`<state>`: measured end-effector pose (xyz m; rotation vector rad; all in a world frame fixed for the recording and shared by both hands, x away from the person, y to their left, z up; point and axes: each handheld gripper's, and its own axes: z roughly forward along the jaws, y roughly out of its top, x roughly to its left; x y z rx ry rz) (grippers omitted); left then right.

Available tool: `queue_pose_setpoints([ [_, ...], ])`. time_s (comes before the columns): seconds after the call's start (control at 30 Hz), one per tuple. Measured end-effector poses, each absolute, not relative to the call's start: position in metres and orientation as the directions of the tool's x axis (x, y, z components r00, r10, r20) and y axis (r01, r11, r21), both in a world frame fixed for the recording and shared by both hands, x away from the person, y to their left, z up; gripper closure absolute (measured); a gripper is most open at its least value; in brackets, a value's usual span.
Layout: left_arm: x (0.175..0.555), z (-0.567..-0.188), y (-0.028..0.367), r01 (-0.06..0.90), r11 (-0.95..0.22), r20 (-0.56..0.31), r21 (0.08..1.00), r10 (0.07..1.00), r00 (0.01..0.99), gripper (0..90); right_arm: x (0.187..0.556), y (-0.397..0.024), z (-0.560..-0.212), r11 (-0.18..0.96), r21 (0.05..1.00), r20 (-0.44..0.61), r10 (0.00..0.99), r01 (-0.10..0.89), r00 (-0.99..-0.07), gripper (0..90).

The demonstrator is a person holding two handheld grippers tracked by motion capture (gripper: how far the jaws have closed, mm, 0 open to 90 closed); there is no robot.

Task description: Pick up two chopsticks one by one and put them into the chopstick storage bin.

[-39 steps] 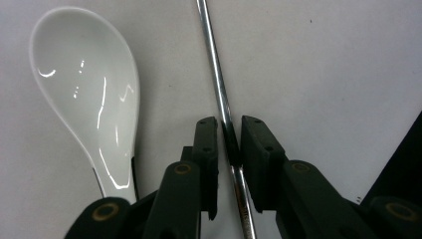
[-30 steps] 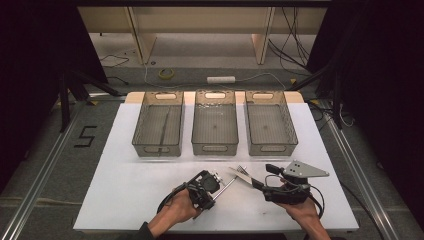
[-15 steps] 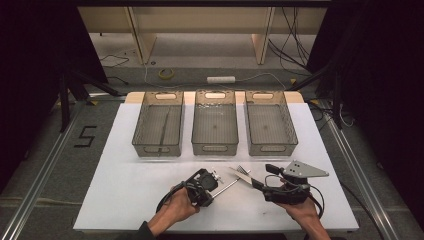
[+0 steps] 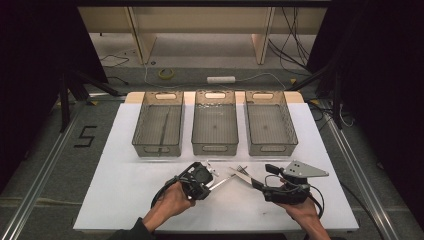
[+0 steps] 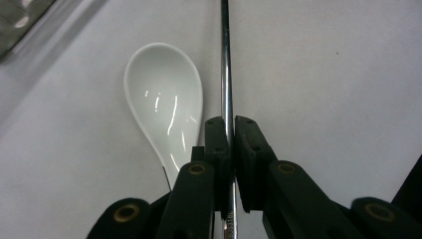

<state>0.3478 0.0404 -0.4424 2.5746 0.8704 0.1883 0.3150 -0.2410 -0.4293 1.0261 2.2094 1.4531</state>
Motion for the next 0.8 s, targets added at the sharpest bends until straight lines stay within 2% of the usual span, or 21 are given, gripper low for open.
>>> queue_pose_setpoints([
  [0.8, 0.357, -0.402, 0.072, 0.544, -0.641, 0.005, 0.541, 0.649, 0.761, 84.6, 0.316, -0.241, -0.43, 0.232, 0.886, 0.13, 0.705, 0.4, -0.697, 27.3],
])
